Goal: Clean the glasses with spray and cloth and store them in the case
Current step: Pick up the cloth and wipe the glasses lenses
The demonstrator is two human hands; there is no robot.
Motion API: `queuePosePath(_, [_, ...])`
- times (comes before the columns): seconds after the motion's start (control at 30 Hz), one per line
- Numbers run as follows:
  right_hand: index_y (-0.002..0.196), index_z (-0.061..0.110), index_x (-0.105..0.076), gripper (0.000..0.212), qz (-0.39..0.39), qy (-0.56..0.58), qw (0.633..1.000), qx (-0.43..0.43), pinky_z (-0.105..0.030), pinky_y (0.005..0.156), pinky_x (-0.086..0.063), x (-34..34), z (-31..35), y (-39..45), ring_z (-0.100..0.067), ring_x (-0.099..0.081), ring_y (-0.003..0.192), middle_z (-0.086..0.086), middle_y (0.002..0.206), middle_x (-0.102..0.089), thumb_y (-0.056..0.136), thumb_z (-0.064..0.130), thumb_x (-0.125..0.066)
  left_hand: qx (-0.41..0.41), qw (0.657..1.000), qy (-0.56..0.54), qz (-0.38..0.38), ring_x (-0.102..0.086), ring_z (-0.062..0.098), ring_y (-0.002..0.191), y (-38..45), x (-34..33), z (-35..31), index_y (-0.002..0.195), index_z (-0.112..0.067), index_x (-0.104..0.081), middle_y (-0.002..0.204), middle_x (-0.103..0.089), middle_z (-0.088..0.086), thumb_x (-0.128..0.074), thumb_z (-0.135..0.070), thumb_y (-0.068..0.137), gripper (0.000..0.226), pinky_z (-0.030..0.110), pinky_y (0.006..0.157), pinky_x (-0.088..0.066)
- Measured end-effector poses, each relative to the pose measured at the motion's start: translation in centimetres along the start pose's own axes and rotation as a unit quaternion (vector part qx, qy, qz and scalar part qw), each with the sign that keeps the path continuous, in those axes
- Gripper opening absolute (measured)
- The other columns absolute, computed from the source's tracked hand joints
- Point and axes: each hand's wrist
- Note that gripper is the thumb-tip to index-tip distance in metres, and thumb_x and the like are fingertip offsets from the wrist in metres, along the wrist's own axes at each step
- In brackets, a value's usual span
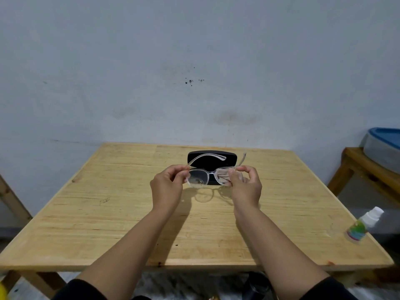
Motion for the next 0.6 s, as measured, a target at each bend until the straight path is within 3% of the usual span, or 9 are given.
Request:
queuePosePath(0.1, [0.068,0.029,-0.053,0.025,0.011,-0.022,0.999,0.029,-0.037,0.062,-0.052,0.1,0.6,-0.2,-0.016,-0.059,0.062,-0.009,0.077,-0.062,0.084,0.016,-0.066,0.007,1.000,-0.010,-0.004,-0.069,0.014,0.073,0.2,0.0,-0.1,0.079,-0.029,-0.070,0.075,-0.072,-0.009,-0.065,-0.009,0.083,0.021,0.025,0.077,-0.054])
queuePosePath(0.2, [0.066,0.029,-0.058,0.021,0.028,-0.028,0.998,0.047,-0.040,0.073,-0.057,0.1,0.8,-0.2,-0.019,-0.066,0.076,-0.005,0.084,-0.067,0.083,0.022,-0.068,0.016,1.000,-0.011,-0.007,-0.069,0.008,0.072,0.5,0.1,-0.1,0.081,-0.026,-0.071,0.076,-0.072,-0.009,-0.065,-0.009,0.084,0.018,0.022,0.076,-0.053])
queuePosePath(0.3, [0.072,0.025,-0.062,0.015,0.077,-0.015,0.996,0.051,-0.032,0.075,-0.057,0.2,1.3,-0.3,-0.014,-0.062,0.074,-0.003,0.077,-0.064,0.081,0.035,-0.069,0.017,1.000,-0.010,-0.022,-0.067,-0.002,0.067,0.7,0.2,-0.1,0.083,-0.025,-0.070,0.077,-0.072,-0.009,-0.063,-0.010,0.086,0.016,0.013,0.070,-0.051])
queuePosePath(0.4, [0.075,0.023,-0.062,0.011,0.116,-0.033,0.991,0.062,-0.031,0.072,-0.050,0.5,1.6,-0.4,-0.013,-0.056,0.073,-0.004,0.075,-0.056,0.079,0.027,-0.071,0.016,0.999,-0.013,-0.033,-0.067,-0.005,0.066,0.9,0.3,-0.2,0.084,-0.023,-0.070,0.078,-0.071,-0.010,-0.062,-0.011,0.087,0.015,0.007,0.066,-0.049])
queuePosePath(0.6, [0.073,0.028,-0.057,0.023,0.023,-0.010,0.996,0.086,-0.024,0.064,-0.053,0.2,1.7,-1.0,-0.001,-0.063,0.073,0.009,0.086,-0.066,0.087,0.011,-0.061,-0.009,1.000,0.003,-0.021,-0.069,0.006,0.073,0.7,0.0,-0.8,0.086,-0.024,-0.071,0.077,-0.072,-0.005,-0.062,-0.015,0.087,0.013,0.018,0.074,-0.050])
Point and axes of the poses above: each hand's wrist, its own y-axis towards the middle knuckle, its own x-axis out of the back of the hand, z = x × y
